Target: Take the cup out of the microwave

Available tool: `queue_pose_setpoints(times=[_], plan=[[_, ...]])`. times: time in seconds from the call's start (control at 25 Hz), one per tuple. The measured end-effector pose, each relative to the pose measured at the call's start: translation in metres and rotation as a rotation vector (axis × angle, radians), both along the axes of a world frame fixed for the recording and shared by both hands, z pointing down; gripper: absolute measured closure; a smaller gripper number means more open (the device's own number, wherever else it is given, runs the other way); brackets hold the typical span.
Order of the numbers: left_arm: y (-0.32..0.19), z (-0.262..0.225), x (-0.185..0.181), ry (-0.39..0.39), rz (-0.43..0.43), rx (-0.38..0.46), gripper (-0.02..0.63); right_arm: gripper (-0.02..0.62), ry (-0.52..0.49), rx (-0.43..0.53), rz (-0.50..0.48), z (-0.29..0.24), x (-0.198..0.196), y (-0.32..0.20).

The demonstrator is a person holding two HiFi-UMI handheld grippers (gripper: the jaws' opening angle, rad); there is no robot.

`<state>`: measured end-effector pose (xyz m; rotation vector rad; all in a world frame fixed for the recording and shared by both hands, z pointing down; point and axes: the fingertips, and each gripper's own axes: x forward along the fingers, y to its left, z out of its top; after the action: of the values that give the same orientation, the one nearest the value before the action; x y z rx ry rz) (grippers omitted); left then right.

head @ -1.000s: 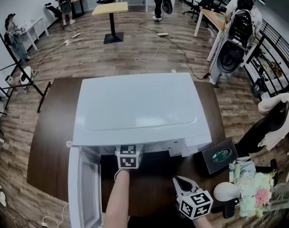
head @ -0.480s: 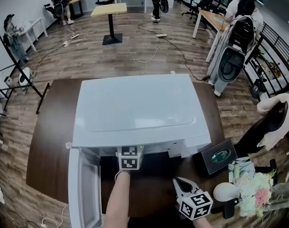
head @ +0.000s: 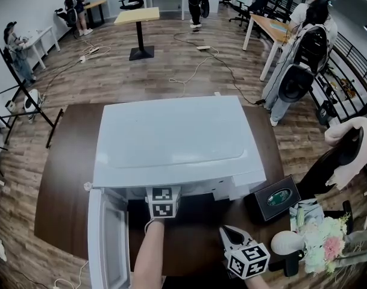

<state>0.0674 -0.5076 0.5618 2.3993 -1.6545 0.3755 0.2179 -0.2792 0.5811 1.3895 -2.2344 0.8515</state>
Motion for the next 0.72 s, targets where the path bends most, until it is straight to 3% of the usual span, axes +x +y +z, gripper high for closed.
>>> queue_pose_setpoints(times=[0.72], plan=[[0.038,-0.022,-0.007,0.047,-0.062,0.005,0.239,0.600,-0.030,0.025,-0.035,-0.015,0.004,0.002]])
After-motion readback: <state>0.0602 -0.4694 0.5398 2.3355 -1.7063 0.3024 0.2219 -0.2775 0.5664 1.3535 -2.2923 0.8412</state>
